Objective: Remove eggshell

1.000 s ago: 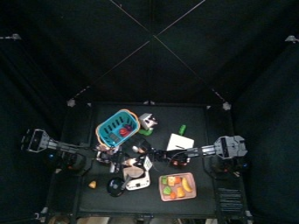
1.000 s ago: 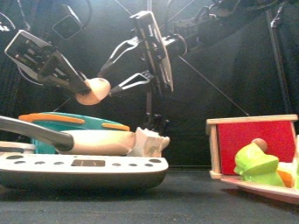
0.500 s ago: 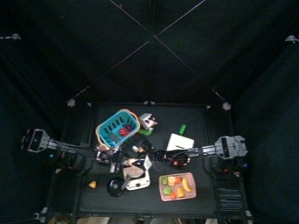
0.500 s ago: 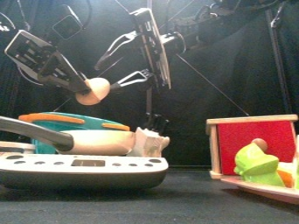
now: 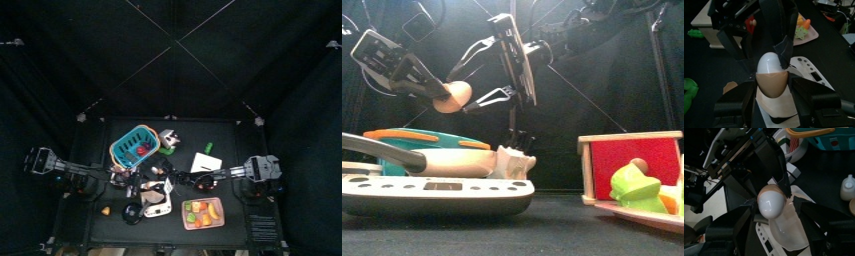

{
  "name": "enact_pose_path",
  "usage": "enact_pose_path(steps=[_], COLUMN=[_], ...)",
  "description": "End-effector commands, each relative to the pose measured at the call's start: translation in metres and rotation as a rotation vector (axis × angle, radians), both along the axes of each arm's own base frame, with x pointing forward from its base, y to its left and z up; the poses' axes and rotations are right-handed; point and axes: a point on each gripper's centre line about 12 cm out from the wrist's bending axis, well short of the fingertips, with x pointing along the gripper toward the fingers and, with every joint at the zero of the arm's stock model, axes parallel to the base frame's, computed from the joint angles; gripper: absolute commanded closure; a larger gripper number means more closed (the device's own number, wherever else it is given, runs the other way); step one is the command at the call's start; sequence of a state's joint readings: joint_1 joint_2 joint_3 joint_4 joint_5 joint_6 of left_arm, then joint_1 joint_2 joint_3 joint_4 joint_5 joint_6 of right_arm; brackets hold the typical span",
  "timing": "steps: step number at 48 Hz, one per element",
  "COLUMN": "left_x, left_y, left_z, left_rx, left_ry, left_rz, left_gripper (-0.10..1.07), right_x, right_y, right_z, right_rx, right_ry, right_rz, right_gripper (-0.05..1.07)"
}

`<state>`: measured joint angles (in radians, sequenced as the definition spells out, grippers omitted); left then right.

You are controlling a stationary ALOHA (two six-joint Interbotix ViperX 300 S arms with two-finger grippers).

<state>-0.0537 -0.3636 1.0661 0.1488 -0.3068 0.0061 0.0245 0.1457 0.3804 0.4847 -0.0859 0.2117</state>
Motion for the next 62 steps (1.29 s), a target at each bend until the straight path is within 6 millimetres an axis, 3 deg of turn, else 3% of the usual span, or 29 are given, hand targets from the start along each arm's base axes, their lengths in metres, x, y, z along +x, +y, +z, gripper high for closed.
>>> enact_pose_path(steps=[1,15,40,62], left_x=[0.0061,0.0059,0.0042,0.0003], left_y=[-0.0002,0.0003,0.0003,0.0041], left_z=[0.0126,0.0123,0.0098,0.0066], left_rx=[-0.003,-0.003,-0.001,-0.003], left_ry=[-0.047,-0.047,-0.041,-0.032], left_rz=[-0.001,0.000,-0.001,0.014], left_gripper=[0.30,0.30,0.30,0.30], right_x=[0.0044,0.0048,0.0029,-0.0029], right_y=[-0.0018,-0.0018,0.0005,0.0008], right_z=[0.0217,0.0215,0.0240,0.0259], right_rx=[-0.002,-0.009,-0.015,-0.024], right_ry=[-0.059,-0.059,-0.062,-0.067], right_rz=[-0.006,-0.003,0.006,0.010], right_gripper=[0.11,0.14,0.37,0.38])
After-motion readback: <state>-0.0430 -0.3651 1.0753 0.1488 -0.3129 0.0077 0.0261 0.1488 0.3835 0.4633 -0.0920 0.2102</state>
